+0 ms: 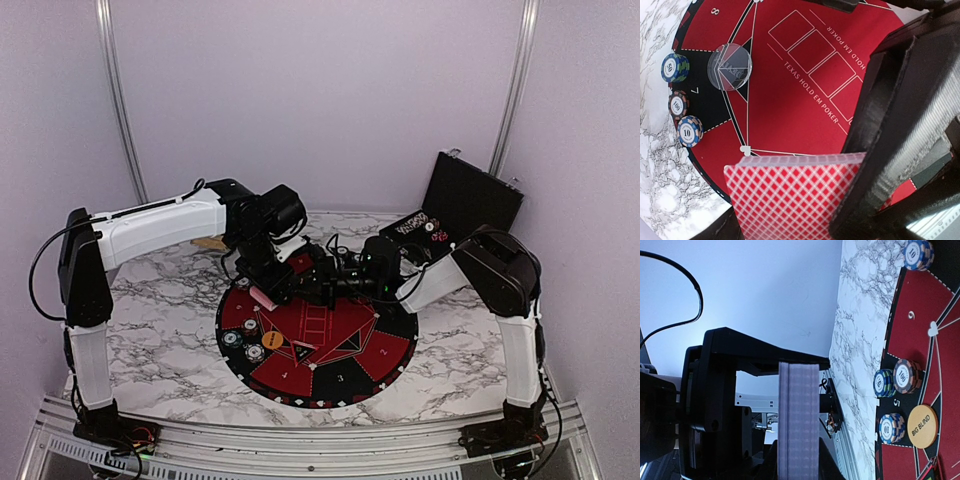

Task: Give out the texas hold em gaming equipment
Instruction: Pick up the poker card from the face-down deck piles.

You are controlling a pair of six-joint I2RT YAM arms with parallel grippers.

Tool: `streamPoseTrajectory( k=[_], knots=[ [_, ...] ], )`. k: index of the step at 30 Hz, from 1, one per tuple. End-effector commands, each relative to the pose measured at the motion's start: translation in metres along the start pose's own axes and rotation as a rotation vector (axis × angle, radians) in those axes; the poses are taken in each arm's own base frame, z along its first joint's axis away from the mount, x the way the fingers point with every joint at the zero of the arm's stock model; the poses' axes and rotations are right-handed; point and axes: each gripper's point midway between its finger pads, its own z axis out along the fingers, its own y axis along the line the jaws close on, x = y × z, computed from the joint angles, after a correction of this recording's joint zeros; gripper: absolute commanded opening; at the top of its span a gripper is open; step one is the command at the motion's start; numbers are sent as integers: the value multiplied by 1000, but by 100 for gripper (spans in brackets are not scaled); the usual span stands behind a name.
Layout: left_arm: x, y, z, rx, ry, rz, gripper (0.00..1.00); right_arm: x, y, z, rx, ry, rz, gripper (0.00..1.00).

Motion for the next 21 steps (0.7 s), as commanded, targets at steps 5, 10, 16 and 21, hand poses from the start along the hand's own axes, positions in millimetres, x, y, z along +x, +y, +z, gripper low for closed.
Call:
streamPoseTrajectory(
  k=[5, 10, 16, 21],
  knots=[
    [1, 3, -5, 0, -15, 2, 77, 4, 18, 2, -49, 15, -56, 0],
    [0, 3, -6, -2, -22, 3, 73, 3, 16, 1, -39, 9, -53, 0],
    [0, 3, -7, -3, -26, 13, 64, 2, 17, 0, -34, -1, -56, 0],
    [-2, 3, -9, -1, -34, 16, 54, 1, 16, -1, -21, -6, -65, 0]
  ],
)
